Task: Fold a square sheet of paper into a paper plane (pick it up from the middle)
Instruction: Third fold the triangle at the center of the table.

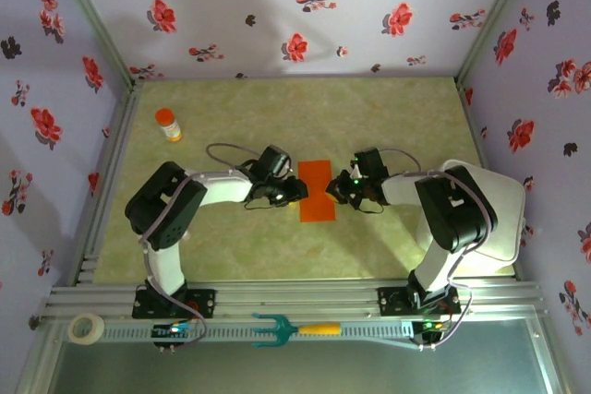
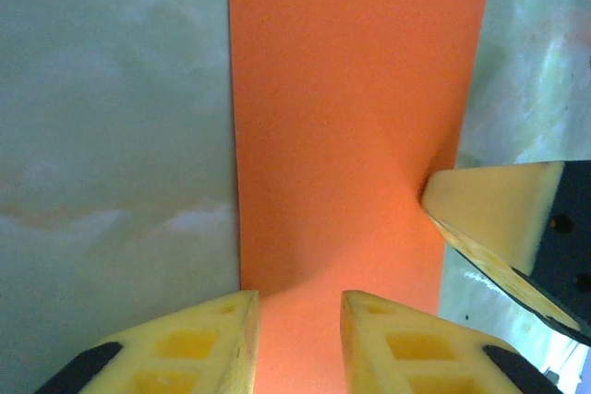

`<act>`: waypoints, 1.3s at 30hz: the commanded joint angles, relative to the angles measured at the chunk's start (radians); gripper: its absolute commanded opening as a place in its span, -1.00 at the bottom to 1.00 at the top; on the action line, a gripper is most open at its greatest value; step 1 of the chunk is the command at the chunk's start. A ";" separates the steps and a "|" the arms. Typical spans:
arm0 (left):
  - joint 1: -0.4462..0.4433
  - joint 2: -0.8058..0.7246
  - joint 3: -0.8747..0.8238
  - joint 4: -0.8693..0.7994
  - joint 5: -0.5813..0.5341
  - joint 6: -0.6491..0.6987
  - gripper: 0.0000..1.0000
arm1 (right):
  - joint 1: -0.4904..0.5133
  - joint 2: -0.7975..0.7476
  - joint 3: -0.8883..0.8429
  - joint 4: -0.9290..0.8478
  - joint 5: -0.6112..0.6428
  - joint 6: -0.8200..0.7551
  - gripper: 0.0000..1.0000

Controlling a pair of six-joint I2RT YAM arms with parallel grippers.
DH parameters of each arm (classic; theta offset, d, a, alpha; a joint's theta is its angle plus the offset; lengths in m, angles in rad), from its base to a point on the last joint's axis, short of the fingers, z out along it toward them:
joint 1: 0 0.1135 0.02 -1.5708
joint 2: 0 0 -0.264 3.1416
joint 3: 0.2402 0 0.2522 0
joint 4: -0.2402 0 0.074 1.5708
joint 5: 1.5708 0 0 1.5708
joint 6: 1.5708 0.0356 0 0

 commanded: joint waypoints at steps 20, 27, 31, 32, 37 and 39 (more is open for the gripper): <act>-0.009 -0.029 0.029 -0.115 -0.052 0.021 -0.35 | 0.008 0.016 -0.032 -0.090 0.057 -0.003 -0.83; -0.010 0.001 0.082 -0.171 -0.016 0.037 -0.35 | 0.008 0.018 -0.034 -0.087 0.058 -0.001 -0.84; -0.010 0.026 0.099 -0.191 -0.006 0.031 -0.35 | 0.008 0.016 -0.037 -0.085 0.059 0.000 -0.84; -0.010 0.028 0.099 -0.194 -0.008 0.028 -0.36 | 0.008 0.016 -0.038 -0.086 0.059 0.000 -0.84; -0.013 0.036 0.109 -0.217 -0.018 0.030 -0.36 | 0.008 0.014 -0.039 -0.088 0.061 0.000 -0.84; -0.013 0.035 0.111 -0.227 -0.024 0.034 -0.36 | 0.008 0.013 -0.040 -0.088 0.062 0.000 -0.84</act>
